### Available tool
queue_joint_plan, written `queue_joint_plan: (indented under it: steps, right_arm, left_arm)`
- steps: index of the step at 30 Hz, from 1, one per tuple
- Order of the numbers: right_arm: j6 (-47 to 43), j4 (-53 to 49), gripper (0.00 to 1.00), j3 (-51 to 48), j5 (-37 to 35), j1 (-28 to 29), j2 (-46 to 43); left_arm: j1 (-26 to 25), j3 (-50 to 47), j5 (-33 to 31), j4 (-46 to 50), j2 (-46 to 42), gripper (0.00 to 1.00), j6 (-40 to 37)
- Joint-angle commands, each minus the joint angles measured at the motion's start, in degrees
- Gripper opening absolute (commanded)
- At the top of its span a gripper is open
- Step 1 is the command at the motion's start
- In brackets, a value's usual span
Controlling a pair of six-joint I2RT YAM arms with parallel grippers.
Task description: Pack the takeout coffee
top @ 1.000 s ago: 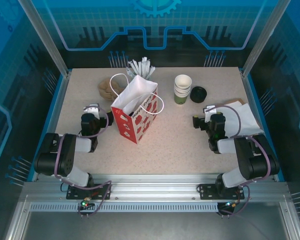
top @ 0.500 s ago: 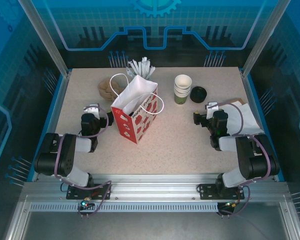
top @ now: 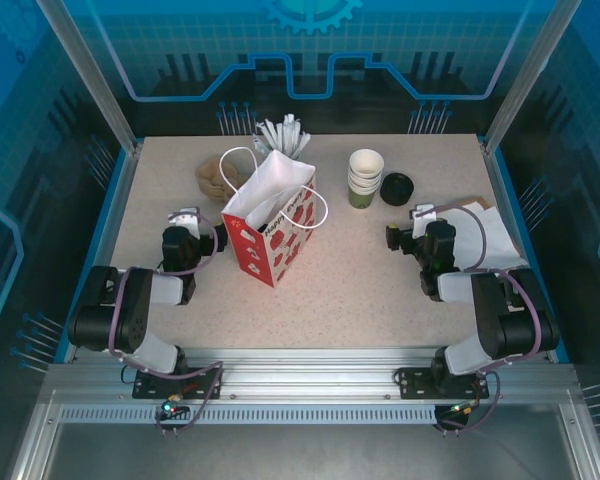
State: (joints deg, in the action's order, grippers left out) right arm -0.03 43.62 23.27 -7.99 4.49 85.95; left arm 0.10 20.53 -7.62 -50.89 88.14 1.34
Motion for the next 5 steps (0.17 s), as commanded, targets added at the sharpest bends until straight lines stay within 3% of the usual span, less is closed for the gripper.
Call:
queue_joint_plan:
  steps: [1, 5]
  right_arm:
    - [0.22, 0.07, 1.0, 1.21, 0.79, -0.35, 0.22]
    - [0.28, 0.07, 1.0, 1.14, 0.89, -0.36, 0.18]
  left_arm:
    - [-0.5, 1.4, 1.09, -1.12, 0.5, 0.99, -0.74]
    - [-0.54, 1.35, 1.11, -1.08, 0.46, 0.99, -0.73]
